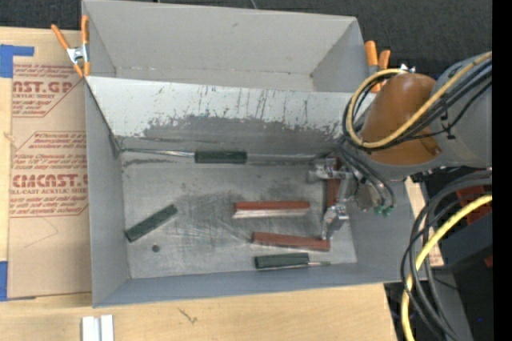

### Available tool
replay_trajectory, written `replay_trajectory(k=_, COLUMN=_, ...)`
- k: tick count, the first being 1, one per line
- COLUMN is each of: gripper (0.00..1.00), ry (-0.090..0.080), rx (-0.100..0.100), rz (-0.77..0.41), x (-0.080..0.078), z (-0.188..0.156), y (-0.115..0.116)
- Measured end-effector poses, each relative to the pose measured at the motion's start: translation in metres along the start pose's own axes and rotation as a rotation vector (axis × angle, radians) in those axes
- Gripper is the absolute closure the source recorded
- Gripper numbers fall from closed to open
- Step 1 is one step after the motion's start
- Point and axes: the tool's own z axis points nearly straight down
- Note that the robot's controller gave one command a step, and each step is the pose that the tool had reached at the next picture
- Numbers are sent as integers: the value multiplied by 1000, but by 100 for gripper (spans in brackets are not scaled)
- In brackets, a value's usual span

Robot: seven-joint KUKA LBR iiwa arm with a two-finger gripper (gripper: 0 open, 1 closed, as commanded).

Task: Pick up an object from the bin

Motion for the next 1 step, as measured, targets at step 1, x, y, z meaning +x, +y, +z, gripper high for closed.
replay_trajectory(k=1, gripper=0, ry=0, rx=0, rz=0, x=0, z=0, y=0)
